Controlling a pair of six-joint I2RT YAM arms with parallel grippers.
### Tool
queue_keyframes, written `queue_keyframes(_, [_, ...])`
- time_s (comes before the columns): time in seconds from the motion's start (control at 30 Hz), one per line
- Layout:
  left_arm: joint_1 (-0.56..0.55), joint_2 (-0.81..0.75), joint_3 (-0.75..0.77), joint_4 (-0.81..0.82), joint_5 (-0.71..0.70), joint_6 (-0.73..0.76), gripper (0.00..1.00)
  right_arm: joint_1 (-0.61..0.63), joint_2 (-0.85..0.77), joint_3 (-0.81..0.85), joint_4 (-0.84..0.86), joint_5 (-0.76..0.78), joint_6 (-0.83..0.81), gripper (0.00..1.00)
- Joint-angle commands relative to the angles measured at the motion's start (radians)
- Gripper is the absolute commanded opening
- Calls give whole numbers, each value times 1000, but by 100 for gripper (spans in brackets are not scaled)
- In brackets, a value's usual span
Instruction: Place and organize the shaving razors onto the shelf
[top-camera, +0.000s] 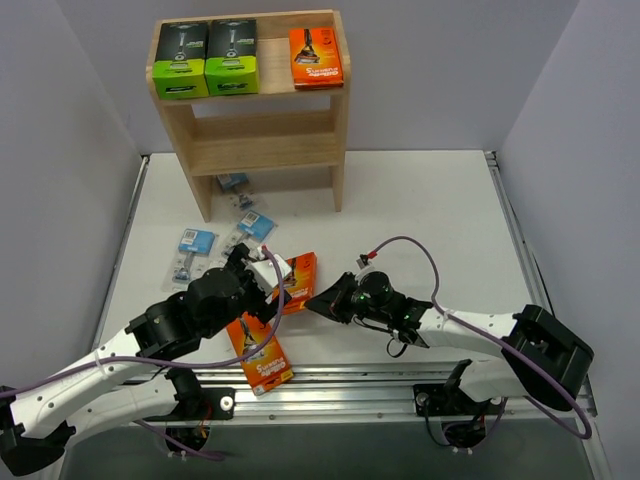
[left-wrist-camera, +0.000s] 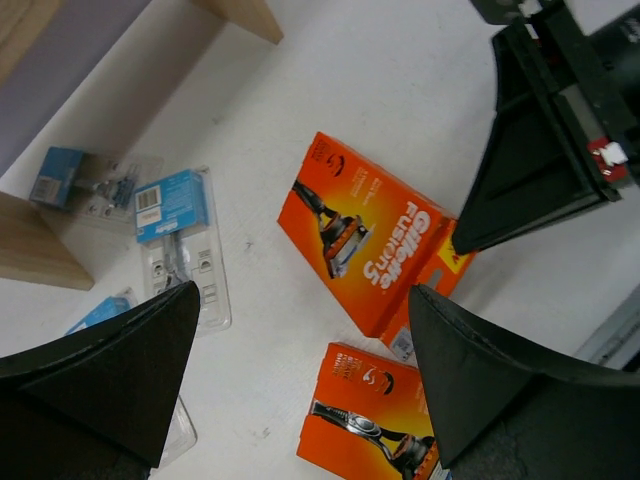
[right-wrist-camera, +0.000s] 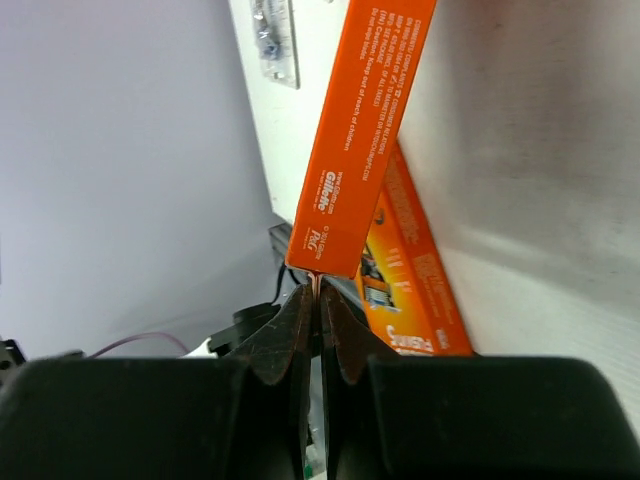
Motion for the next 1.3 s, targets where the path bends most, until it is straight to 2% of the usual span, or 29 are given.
queue_keyframes(0.0, [-17, -22, 15, -32, 111, 7, 94, -2, 21, 28, 166, -47, 55, 0])
queue_keyframes(0.27, [-52, 52, 1, -53, 284, 117, 94, -2, 47, 11, 271, -70, 97, 0])
queue_keyframes(0.47, [-78, 95, -25, -56, 309, 154, 94, -13, 39, 6, 285, -82, 104, 0])
queue_keyframes(0.7, [-107, 141, -25, -69, 202, 191, 94, -20, 28, 0, 289, -99, 104, 0])
queue_keyframes(1.03, [-152, 237, -21, -18, -44, 231, 96, -20, 19, -35, 320, -99, 114, 0])
queue_keyframes(1.17, [-157, 251, -24, 5, -62, 243, 100, -20, 15, -40, 323, -100, 114, 0])
queue_keyframes(1.2, [-157, 254, -27, 11, -67, 245, 93, -22, 13, -38, 322, -100, 114, 0])
queue_keyframes(1.27, [-157, 265, -27, 16, -70, 248, 88, -22, 10, -37, 322, -102, 114, 0])
